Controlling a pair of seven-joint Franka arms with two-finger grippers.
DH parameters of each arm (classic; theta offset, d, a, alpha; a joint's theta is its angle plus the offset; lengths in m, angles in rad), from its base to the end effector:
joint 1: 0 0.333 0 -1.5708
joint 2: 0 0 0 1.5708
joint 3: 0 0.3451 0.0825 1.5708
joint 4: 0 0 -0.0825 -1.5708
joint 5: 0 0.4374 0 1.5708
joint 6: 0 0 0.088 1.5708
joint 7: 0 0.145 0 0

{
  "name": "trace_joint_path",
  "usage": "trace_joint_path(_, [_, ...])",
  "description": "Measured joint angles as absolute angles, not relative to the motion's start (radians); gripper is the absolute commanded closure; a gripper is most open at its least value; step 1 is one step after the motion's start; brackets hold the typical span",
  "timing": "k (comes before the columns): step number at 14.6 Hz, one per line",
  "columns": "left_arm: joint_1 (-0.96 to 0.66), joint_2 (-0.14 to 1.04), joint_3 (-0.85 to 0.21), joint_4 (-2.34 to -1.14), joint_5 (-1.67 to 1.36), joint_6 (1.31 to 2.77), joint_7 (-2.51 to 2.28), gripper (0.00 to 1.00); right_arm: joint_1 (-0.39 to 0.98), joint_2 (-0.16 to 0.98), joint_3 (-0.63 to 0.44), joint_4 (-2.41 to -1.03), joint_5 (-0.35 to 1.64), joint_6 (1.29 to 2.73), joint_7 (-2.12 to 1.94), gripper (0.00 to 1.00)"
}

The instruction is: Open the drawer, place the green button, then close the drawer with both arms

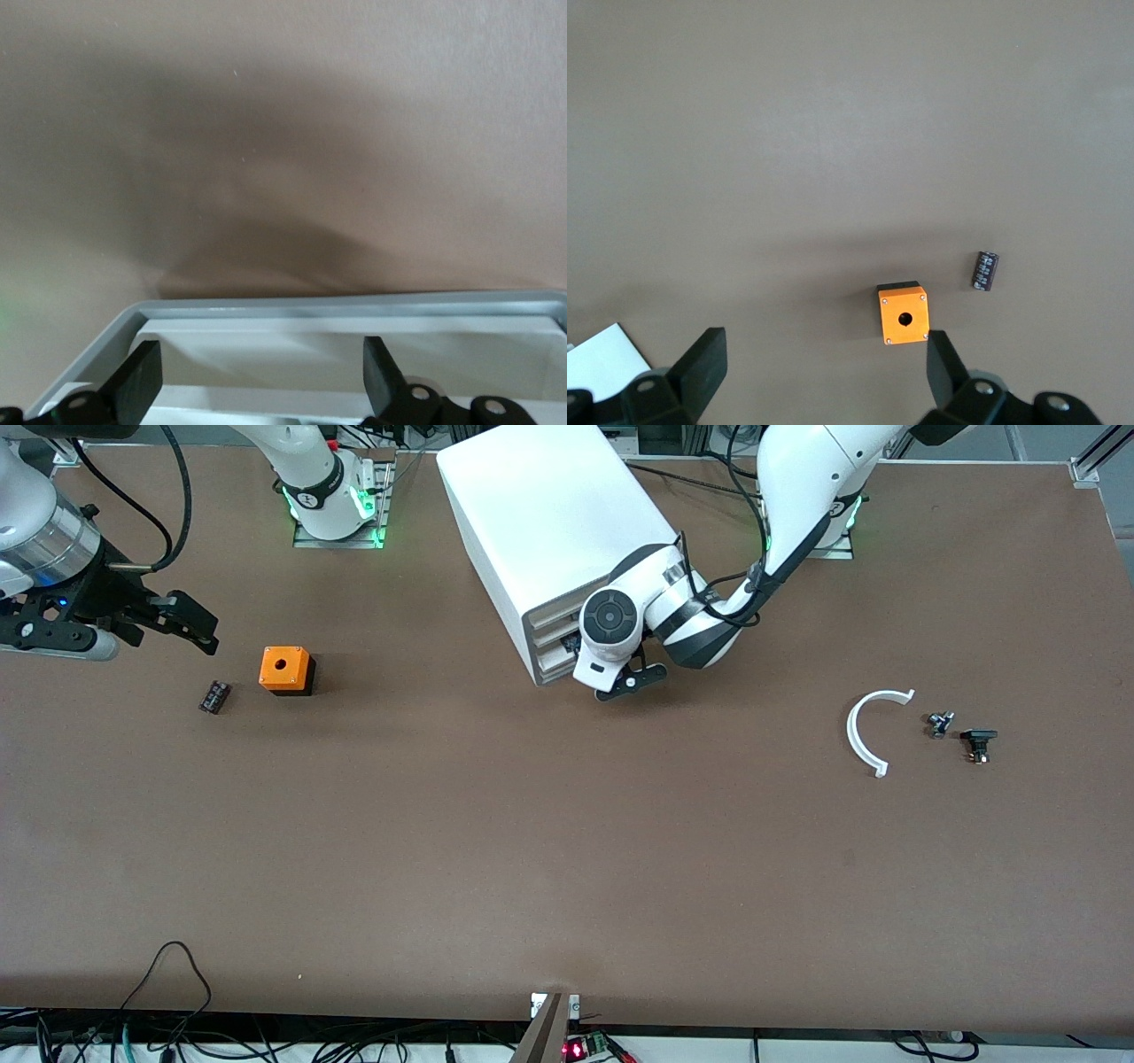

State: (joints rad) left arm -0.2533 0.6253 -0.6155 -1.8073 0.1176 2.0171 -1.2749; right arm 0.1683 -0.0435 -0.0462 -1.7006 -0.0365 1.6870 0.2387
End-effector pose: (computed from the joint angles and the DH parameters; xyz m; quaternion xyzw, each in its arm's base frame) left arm 0.4397 -0.4884 0.1839 -0.9634 -0.1840 0.1829 0.0670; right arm 0.5988 0.0681 0.5836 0.9981 -0.0564 0.0178 0.0142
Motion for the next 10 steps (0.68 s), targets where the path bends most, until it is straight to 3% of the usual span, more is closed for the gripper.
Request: trace_joint_path(10, [-0.25,0.606,-0.621,-1.791,0.118,1.98,-1.306,0.0,0.172,-0.025,-0.09,-1.647,-0.034,1.687,0.237,0.0])
